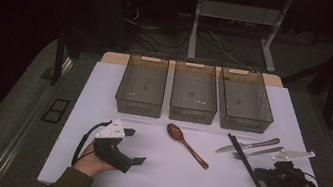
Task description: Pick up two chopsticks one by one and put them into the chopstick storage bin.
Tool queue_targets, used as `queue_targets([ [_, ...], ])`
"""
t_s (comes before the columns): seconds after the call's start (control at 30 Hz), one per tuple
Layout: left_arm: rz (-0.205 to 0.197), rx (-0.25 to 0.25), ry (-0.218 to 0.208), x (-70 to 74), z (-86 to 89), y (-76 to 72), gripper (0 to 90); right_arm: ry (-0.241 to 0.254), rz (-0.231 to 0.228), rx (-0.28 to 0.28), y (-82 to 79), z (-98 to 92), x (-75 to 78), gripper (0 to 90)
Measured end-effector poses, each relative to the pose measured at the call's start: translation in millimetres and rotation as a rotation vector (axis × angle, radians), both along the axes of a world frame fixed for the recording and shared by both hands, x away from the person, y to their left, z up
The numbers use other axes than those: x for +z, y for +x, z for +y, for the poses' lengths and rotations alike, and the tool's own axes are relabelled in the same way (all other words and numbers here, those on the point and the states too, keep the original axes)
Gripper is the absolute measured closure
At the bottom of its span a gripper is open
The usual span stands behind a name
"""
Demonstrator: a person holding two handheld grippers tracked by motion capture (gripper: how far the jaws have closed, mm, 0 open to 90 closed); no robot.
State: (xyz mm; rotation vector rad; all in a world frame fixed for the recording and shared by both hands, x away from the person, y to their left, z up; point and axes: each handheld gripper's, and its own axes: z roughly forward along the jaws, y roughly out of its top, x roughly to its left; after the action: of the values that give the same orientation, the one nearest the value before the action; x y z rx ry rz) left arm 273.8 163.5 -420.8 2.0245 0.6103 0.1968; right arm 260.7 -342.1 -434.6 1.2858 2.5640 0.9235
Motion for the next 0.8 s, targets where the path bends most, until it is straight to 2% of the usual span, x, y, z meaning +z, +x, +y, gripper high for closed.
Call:
queue_targets([
  [0.3,-0.001,-0.001,0.001,0.2,-0.2,-0.1,0.0,-0.037,-0.008,-0.013,1.0,-0.6,-1.4,80.1],
  [0.8,-0.001,-0.002,0.002,0.1,-1.0,-0.3,0.0,-0.126,-0.031,-0.018,3.5,9.6,-0.7,79.7],
])
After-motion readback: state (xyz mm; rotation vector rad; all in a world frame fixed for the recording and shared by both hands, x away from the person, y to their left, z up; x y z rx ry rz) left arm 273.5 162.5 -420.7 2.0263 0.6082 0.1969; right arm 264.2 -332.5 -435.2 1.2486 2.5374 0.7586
